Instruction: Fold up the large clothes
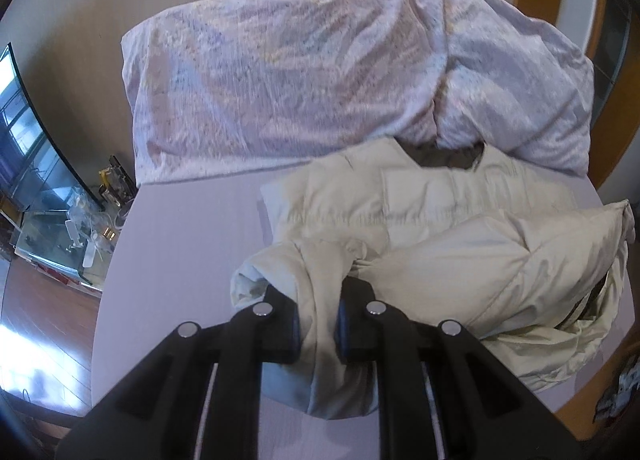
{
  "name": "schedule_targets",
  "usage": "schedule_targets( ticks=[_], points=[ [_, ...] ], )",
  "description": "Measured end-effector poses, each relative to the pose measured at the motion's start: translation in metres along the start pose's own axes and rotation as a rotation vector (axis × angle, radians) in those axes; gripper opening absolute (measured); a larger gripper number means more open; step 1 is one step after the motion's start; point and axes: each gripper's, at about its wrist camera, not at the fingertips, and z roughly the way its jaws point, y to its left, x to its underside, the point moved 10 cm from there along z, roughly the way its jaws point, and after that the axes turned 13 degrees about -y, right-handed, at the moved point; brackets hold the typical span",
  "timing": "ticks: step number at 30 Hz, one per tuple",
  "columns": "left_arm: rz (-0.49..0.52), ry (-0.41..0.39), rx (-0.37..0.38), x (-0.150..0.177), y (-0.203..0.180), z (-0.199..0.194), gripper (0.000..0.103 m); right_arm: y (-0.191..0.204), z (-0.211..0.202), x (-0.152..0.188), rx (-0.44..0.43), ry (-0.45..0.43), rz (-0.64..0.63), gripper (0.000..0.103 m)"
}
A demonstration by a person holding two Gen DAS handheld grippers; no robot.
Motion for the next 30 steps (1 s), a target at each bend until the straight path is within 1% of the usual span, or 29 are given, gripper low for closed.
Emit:
schedule_targets(
  ticks=[4, 7, 13, 18, 23, 28, 30],
  points=[
    [-0.021, -0.027, -0.012, -0.032, -0.001, 0.008, 0.014, 0.007, 0.007, -0.031, 0.003, -0.034, -0.004, 0.011],
    [-0.013, -0.039, -0.035, -0.051, -0.003, 0.021, 0.014, 0.005, 0.02, -0.051, 0.018, -0.046, 0.0, 0.011],
    [-0.013, -0.003, -0.096, -0.073, -0.009, 0.069, 0.014, -0.011, 0.067, -0.065, 0.131, -0.003, -0.002, 0.012],
    [-0.032, 0.029, -0.156, -0.086, -0.006, 0.107, 0.015, -0.016, 0.094, -0.08, 0.194, 0.0, 0.005, 0.012],
    [-0.055, 0.064, -0.21, -0.085, -0.002, 0.14, 0.019, -0.029, 0.123, -0.082, 0.243, 0.036, 0.016, 0.013],
    [-0.077, 0.134, -0.248, -0.065, 0.0, 0.178, 0.024, -0.045, 0.153, -0.069, 0.277, 0.081, 0.061, 0.02],
    [-0.105, 0.14, -0.249, -0.059, 0.001, 0.188, 0.035, -0.051, 0.162, -0.063, 0.268, 0.089, 0.089, 0.024]
  ],
)
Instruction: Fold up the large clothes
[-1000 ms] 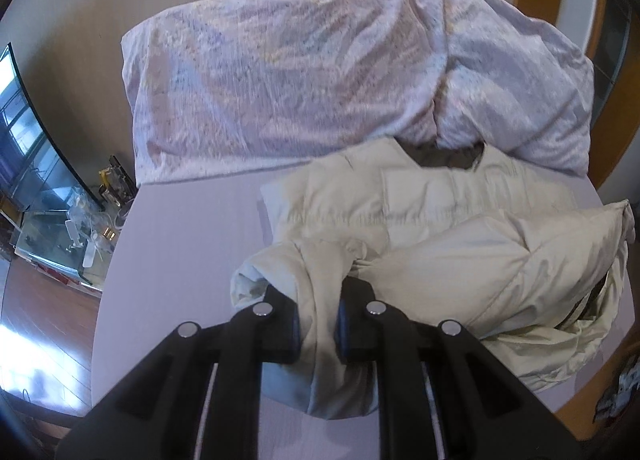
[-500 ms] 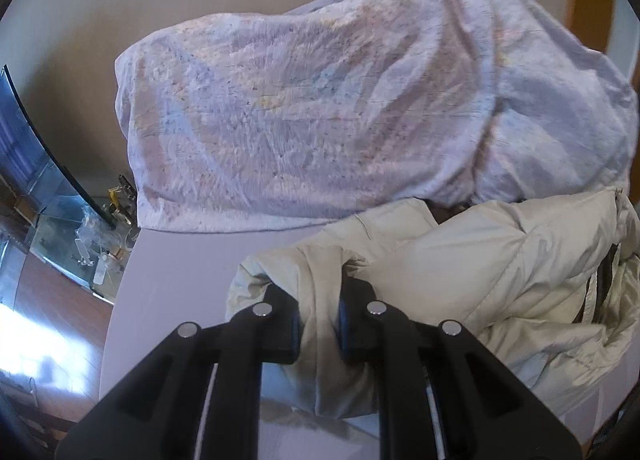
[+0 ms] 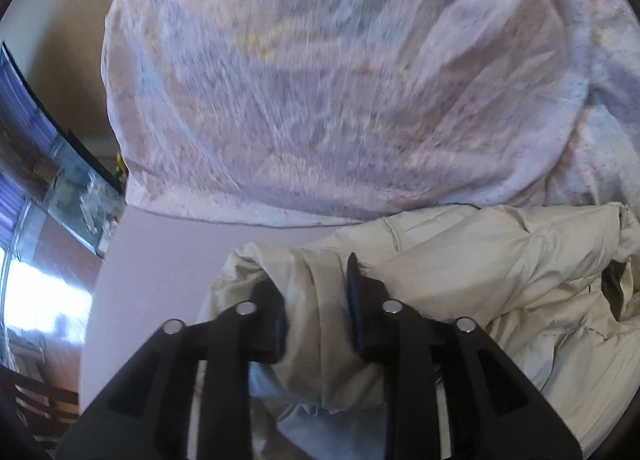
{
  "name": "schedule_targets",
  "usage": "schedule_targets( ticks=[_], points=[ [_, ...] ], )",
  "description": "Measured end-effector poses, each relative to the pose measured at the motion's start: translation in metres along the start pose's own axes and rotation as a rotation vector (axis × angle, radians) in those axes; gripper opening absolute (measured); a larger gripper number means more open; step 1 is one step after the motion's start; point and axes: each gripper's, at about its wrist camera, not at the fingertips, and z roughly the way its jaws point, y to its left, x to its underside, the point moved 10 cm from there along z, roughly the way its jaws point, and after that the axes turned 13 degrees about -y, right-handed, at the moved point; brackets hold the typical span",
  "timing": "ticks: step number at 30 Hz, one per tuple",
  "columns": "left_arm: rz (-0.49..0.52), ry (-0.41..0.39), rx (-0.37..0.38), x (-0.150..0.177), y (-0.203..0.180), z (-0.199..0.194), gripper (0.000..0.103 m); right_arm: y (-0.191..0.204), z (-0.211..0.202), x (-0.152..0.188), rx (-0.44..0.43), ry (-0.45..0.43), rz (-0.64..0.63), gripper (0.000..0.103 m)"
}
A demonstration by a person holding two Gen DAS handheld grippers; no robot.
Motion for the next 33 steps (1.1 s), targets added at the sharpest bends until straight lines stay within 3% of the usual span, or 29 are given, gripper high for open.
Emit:
schedule_targets(
  ticks=[2, 5, 7, 9, 10, 12, 15, 18, 22, 27, 29, 31, 33],
  points=[
    [-0.028, 0.003, 0.014, 0.002, -0.001, 0.006, 0.044, -0.003, 0.007, 0.001, -0.024, 0.019, 0.051, 0.031],
    [-0.057, 0.004, 0.041, 0.002, -0.004, 0.01, 0.06, -0.009, 0.009, -0.004, -0.125, 0.043, 0.247, 0.05],
    [-0.07, -0.005, 0.056, -0.002, -0.003, 0.009, 0.066, -0.011, 0.001, -0.014, -0.214, 0.025, 0.387, 0.081],
    [-0.077, -0.01, 0.064, -0.006, -0.002, 0.006, 0.075, -0.01, -0.012, -0.026, -0.257, -0.002, 0.434, 0.096],
    [-0.077, -0.015, 0.065, -0.009, -0.002, 0.004, 0.078, -0.01, -0.017, -0.031, -0.253, -0.011, 0.418, 0.096],
    [-0.05, -0.043, 0.028, -0.017, 0.001, -0.004, 0.095, -0.008, -0.029, -0.037, -0.23, -0.024, 0.352, 0.096],
    [0.003, -0.077, 0.011, -0.026, -0.001, -0.017, 0.097, 0.007, -0.044, -0.027, -0.182, 0.006, 0.156, 0.096],
    [0.054, -0.086, 0.012, -0.025, -0.007, -0.027, 0.097, 0.022, -0.046, -0.003, -0.172, 0.06, 0.018, 0.094],
    [0.093, -0.074, 0.039, -0.017, -0.024, -0.036, 0.097, 0.053, -0.039, 0.031, -0.187, 0.141, -0.115, 0.078],
    [0.137, -0.069, 0.067, -0.006, -0.044, -0.046, 0.097, 0.078, -0.022, 0.058, -0.141, 0.187, -0.235, 0.074],
    [0.138, -0.064, 0.073, -0.002, -0.048, -0.048, 0.097, 0.084, -0.01, 0.067, -0.097, 0.185, -0.283, 0.06],
    [0.137, -0.059, 0.078, 0.002, -0.05, -0.049, 0.097, 0.087, -0.002, 0.07, -0.08, 0.181, -0.291, 0.035],
    [0.137, -0.058, 0.082, 0.005, -0.051, -0.052, 0.097, 0.09, 0.003, 0.066, -0.061, 0.156, -0.298, 0.017]
  ],
)
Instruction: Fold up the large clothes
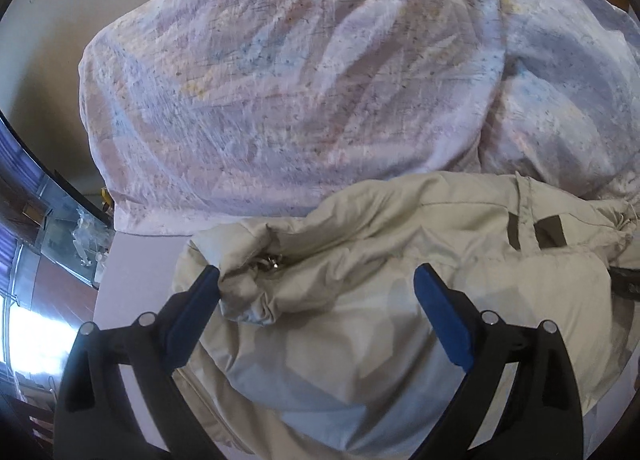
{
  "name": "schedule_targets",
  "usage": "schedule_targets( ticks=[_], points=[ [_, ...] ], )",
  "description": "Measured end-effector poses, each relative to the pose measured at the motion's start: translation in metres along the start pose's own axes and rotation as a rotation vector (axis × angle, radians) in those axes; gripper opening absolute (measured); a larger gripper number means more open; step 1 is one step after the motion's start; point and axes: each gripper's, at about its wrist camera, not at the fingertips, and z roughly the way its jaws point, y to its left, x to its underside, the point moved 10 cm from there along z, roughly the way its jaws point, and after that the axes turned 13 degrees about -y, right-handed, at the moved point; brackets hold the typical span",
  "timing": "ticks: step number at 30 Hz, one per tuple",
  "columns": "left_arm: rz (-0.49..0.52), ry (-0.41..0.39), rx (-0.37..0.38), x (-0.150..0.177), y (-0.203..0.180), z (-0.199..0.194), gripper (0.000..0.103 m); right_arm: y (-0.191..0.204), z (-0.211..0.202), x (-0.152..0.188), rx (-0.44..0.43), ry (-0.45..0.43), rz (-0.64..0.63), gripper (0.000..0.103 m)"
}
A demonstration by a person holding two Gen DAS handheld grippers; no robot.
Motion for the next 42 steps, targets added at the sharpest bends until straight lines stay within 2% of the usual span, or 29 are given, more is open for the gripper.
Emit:
schedule_targets(
  ticks=[1, 3, 6, 9, 12, 15, 17, 18, 19, 20, 21, 23, 25, 28, 32, 35, 39, 42],
  points=[
    [-0.004, -0.001, 0.007, 0.001, -0.001, -0.002, 0.097, 0.0, 0.0, -0.005, 0.011, -0.016, -0.002, 0.01],
    [-0.01, -0.007, 0.018, 0.0, -0.003, -0.006, 0.097, -0.001, -0.002, -0.018, 0.027, -0.048, 0.011, 0.006],
    [-0.022, -0.017, 0.053, 0.0, -0.01, -0.013, 0.096, -0.01, -0.015, -0.055, 0.047, -0.152, 0.082, 0.005],
    [-0.013, -0.026, 0.08, 0.003, -0.022, -0.02, 0.097, -0.02, -0.021, -0.076, 0.066, -0.216, 0.14, 0.004],
    [0.016, -0.021, 0.096, 0.009, -0.036, -0.021, 0.097, -0.021, -0.006, -0.067, 0.122, -0.183, 0.098, 0.004],
    [0.045, -0.027, 0.098, 0.014, -0.044, -0.023, 0.097, -0.008, -0.002, -0.057, 0.108, -0.182, 0.037, 0.006],
    [0.063, -0.041, 0.096, 0.014, -0.047, -0.025, 0.097, -0.001, -0.013, -0.053, 0.083, -0.192, 0.001, 0.012],
    [0.068, -0.045, 0.094, 0.014, -0.046, -0.025, 0.097, 0.002, -0.025, -0.051, 0.061, -0.21, -0.026, 0.026],
    [0.069, -0.046, 0.09, 0.014, -0.044, -0.024, 0.097, 0.002, -0.035, -0.05, 0.054, -0.239, -0.04, 0.051],
    [0.067, -0.044, 0.084, 0.015, -0.042, -0.021, 0.097, 0.0, -0.048, -0.049, 0.055, -0.284, -0.051, 0.062],
    [0.064, -0.039, 0.078, 0.016, -0.041, -0.018, 0.097, -0.001, -0.059, -0.046, 0.052, -0.322, -0.057, 0.068],
    [0.06, -0.032, 0.061, 0.019, -0.039, -0.008, 0.097, -0.004, -0.064, -0.038, 0.067, -0.337, -0.061, 0.067],
    [0.062, -0.02, 0.033, 0.024, -0.037, 0.005, 0.097, -0.02, -0.056, -0.031, 0.087, -0.311, -0.059, 0.058],
    [0.067, -0.018, -0.004, 0.028, -0.032, 0.019, 0.098, -0.035, -0.04, -0.01, 0.13, -0.265, -0.058, 0.054],
    [0.102, -0.034, -0.045, 0.03, -0.029, 0.031, 0.099, -0.044, -0.026, -0.002, 0.162, -0.258, -0.041, 0.055],
    [0.079, -0.031, -0.071, 0.031, -0.021, 0.044, 0.101, -0.042, -0.013, -0.005, 0.197, -0.265, -0.055, 0.057],
    [0.042, -0.01, -0.106, 0.032, -0.006, 0.065, 0.101, -0.039, 0.014, -0.014, 0.257, -0.273, -0.111, 0.068],
    [0.03, -0.029, -0.109, 0.03, 0.0, 0.057, 0.101, -0.038, 0.008, -0.013, 0.265, -0.301, -0.098, 0.067]
  ],
)
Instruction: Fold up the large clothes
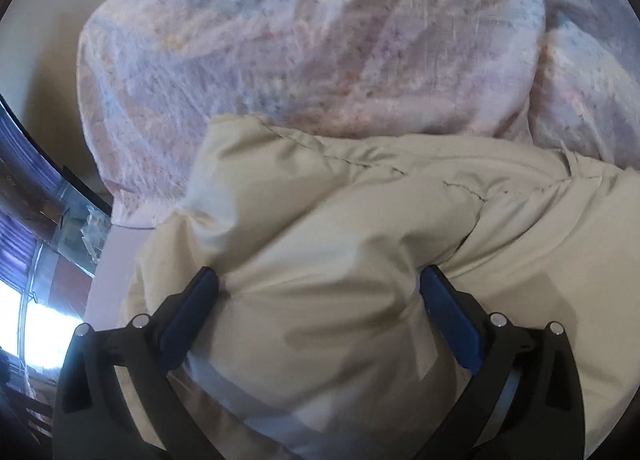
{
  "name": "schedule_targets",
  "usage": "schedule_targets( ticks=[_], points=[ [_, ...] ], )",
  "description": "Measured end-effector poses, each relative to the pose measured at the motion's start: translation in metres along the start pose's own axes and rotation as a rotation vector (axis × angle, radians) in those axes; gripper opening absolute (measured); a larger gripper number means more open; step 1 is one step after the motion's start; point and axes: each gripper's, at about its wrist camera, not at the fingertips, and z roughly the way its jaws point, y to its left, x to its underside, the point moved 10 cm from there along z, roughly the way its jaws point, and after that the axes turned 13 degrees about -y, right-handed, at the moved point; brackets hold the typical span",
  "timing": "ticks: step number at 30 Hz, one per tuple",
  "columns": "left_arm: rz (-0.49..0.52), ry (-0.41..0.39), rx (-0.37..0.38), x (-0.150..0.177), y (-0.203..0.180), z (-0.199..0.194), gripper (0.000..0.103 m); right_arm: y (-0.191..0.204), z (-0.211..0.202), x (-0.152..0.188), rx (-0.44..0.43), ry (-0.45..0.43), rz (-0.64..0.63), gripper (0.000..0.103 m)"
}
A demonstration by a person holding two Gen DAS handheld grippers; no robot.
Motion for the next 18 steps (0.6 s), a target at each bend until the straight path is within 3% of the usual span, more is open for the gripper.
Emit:
schedule_targets(
  ticks=[5, 10, 18],
  points=[
    [0.033, -0.028, 0.026, 0.003, 0.007, -0.002, 0.101, -0.014, -0.007, 0.005, -0.005, -0.082, 0.039, 0.068],
    [0.019, -0.026, 0.037, 0.003, 0.006, 0.013, 0.101, -0.009, 0.01, 0.003, 0.021, -0.092, 0.005, 0.082],
    [-0.029, -0.048, 0.068, 0.003, 0.004, 0.035, 0.101, 0.002, 0.027, 0.005, 0.033, -0.159, -0.011, 0.09]
  ],
)
